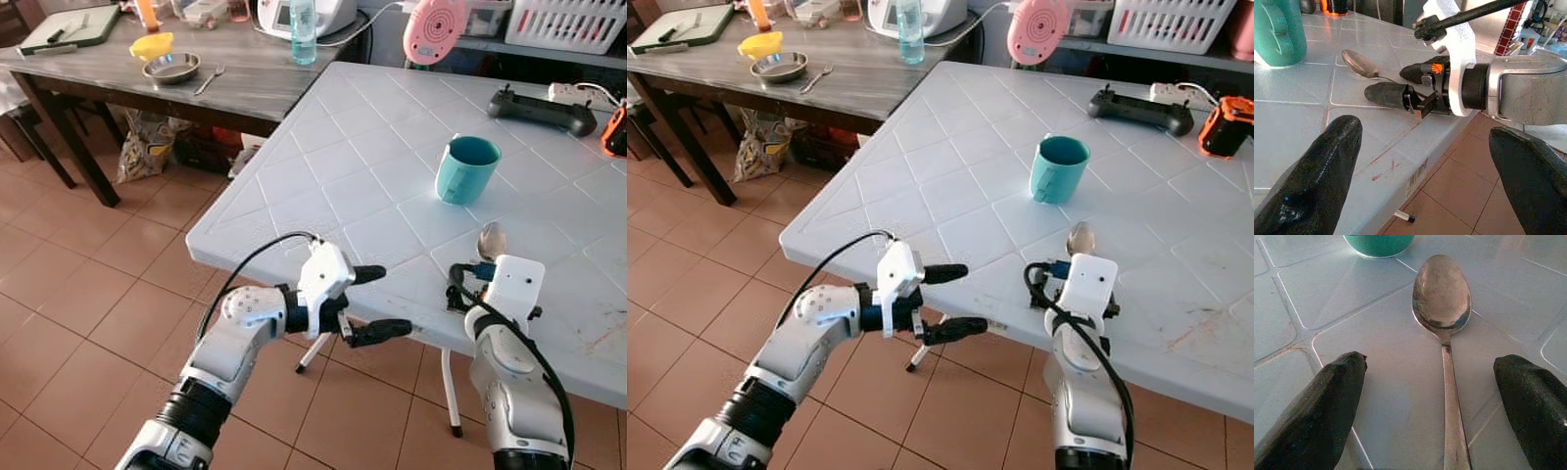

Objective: Setting the table

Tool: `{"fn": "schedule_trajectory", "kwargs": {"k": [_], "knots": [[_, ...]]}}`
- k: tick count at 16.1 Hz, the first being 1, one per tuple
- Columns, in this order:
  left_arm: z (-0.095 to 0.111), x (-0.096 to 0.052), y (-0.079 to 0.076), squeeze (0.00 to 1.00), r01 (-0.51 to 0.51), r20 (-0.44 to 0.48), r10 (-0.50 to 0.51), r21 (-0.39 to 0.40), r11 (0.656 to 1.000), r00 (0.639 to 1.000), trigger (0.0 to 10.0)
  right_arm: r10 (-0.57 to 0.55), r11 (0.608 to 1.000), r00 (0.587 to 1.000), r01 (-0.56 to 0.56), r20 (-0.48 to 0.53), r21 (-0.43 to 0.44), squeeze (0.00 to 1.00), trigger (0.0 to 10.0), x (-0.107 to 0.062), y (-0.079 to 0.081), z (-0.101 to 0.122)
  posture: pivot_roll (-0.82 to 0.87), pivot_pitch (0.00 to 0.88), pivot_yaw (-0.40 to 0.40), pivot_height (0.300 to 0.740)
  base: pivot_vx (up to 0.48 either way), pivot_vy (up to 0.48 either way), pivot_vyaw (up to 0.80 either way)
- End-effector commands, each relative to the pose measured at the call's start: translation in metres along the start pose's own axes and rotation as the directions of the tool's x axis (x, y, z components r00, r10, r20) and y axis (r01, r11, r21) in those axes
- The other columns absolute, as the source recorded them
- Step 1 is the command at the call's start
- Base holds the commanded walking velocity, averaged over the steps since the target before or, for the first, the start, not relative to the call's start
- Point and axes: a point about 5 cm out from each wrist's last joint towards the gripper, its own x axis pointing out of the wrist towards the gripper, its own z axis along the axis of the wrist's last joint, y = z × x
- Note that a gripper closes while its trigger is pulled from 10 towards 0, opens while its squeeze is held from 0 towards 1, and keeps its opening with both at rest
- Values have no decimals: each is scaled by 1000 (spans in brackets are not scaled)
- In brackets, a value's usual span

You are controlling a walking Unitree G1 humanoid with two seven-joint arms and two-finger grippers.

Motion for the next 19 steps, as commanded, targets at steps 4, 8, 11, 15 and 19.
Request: {"fn": "schedule_trajectory", "kwargs": {"k": [4,8,11,15,19], "knots": [[0,-1,1,0,3,-6,-3,-2,1000,1000,10000,21,1000,999,-21,-50,3,0,0,3,3,-7,27,115,41,740,0,0,0],[0,-1,0,0,10,-9,-10,1,1000,1000,10000,-15,999,999,17,-42,51,0,0,4,0,-1,30,113,42,740,0,0,0],[-1,-1,-1,0,24,-17,-24,1,1000,1000,10000,-57,991,998,61,-41,118,0,1490,-2,3,0,28,112,42,740,0,0,0],[-2,1,-4,0,46,-23,-46,1,999,999,10000,-78,985,996,84,-44,151,0,8431,-4,4,1,28,112,42,740,0,0,0],[-2,1,-4,0,59,-28,-58,2,998,998,10000,-112,984,993,114,-26,138,0,10000,1,-3,10,25,113,54,740,0,0,0]]}}
